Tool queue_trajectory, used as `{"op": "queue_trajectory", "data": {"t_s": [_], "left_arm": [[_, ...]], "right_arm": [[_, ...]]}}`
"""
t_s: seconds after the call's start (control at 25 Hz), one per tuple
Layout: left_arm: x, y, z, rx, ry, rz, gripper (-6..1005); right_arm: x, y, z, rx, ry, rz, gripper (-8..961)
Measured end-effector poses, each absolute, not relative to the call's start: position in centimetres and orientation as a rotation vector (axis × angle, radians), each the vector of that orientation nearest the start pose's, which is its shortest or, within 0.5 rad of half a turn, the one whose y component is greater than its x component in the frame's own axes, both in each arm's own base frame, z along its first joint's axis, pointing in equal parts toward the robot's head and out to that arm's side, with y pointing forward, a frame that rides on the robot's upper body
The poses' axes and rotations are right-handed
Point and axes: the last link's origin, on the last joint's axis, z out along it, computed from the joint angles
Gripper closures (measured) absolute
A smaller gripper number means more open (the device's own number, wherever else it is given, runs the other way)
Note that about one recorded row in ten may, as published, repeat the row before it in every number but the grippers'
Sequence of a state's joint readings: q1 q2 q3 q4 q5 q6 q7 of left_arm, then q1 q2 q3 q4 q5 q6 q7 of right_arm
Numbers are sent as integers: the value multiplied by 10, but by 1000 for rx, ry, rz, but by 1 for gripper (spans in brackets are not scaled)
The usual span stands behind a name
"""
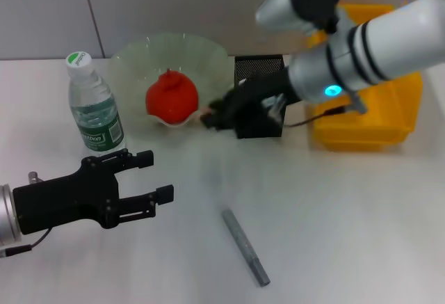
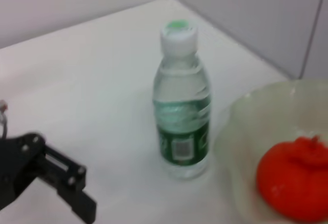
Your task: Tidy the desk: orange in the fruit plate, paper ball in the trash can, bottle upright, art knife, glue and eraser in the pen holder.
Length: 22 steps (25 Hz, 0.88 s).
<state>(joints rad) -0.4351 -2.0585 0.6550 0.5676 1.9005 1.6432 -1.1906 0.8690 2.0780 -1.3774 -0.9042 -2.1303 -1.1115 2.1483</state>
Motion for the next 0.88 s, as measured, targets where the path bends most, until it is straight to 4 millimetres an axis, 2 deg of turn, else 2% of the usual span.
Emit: {"op": "queue_trajectory", "data": {"t_s": [0.12,0.24,0.28,0.44,0.68,0.88], "left_arm": [[-284,297,4,-2658,-542,-859,205],[-284,297,4,-2658,-543,-859,205],[-284,297,4,-2658,-543,-859,205],[-284,297,4,-2658,-545,-860,205],[-282,297,2,-2661,-551,-868,205],[-282,298,1,-2665,-548,-868,205]], "right_arm": [[99,416,-38,-2769,507,140,656],[98,420,-7,-2682,513,183,650],[98,420,-7,-2682,513,183,648],[111,430,16,-2565,596,171,640],[122,442,21,-2491,660,160,629],[126,448,12,-2497,694,134,619]]}}
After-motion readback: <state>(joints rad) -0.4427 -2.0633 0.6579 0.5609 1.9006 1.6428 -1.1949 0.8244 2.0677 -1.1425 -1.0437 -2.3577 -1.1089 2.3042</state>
